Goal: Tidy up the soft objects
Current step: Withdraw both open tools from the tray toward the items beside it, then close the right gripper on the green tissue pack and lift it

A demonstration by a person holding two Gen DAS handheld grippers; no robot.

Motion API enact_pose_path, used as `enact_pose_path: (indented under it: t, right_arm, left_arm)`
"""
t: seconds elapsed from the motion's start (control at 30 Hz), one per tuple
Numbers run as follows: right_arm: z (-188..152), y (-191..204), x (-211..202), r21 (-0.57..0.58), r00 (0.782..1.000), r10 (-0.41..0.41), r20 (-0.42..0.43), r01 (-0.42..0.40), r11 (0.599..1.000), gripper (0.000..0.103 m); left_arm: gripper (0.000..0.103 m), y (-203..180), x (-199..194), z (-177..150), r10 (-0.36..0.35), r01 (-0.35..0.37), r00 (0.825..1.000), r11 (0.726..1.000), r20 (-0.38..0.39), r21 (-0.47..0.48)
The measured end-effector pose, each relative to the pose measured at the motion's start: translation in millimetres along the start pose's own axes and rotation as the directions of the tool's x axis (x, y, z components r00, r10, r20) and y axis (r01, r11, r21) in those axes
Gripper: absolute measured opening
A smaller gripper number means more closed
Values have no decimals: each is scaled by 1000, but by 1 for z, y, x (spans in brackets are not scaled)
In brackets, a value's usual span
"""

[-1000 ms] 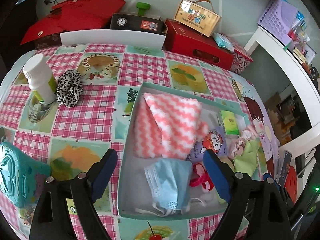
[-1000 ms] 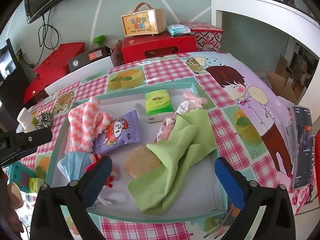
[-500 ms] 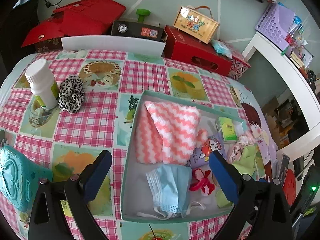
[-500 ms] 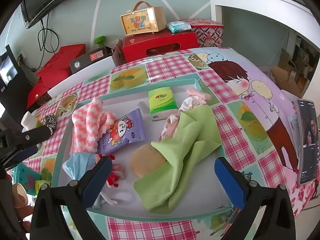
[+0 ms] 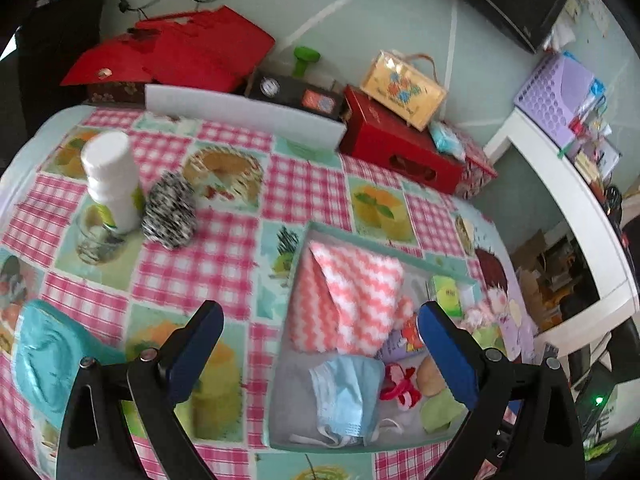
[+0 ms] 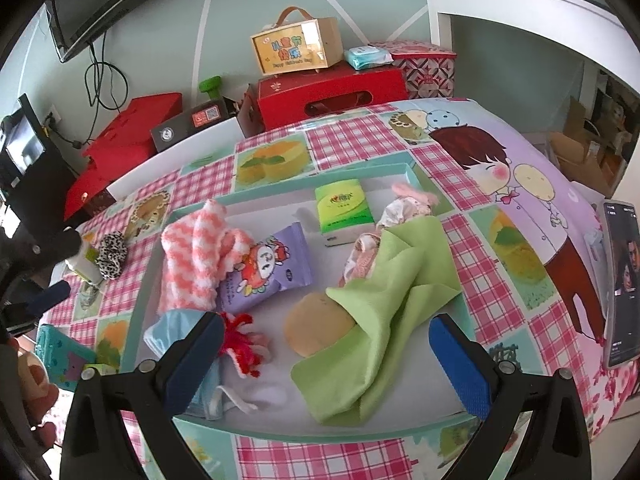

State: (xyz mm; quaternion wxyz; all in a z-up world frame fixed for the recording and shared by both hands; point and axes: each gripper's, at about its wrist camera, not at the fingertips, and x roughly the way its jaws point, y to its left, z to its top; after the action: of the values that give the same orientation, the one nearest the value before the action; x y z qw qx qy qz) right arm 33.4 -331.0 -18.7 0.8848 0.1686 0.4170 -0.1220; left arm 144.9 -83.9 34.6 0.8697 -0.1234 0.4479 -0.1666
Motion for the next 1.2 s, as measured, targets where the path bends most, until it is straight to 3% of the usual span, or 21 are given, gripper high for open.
enact_pose_path:
  t: [0.27, 0.37, 0.53, 0.7, 0.8, 1.07, 1.2]
  right_arm:
    - [3, 19, -4, -14, 999, 48, 9, -48, 999, 103]
    - [3, 32, -5, -45, 999, 40, 11, -39, 998, 103]
    - [1, 61, -7, -128, 998, 65, 12, -63, 990, 103]
    - [-1, 90, -5, -173, 993, 114, -17, -115, 978, 103]
    - [-3, 111, -5, -219, 991, 134, -29, -137, 966, 103]
    - [-23, 169, 3, -362, 980, 176, -93, -198, 911, 103]
    - [-40, 194, 10, -432, 970, 194, -145, -238, 870, 103]
  left_arm:
    - [98, 49, -39, 24, 43, -34, 994, 996, 104, -87]
    - [98, 73, -55, 29, 127, -113, 983, 988, 130, -109]
    - [98, 119, -85, 33, 259, -224, 950, 954, 171, -200]
    - [98, 165, -93, 26, 372, -326, 921, 899, 116, -292]
    - [98, 185, -90, 21, 394, -351, 916, 877, 73, -327]
    - [98, 205, -75, 13, 415, -398, 910, 858, -18, -325]
    - [98, 217, -65, 9, 437, -433, 897, 839, -68, -330]
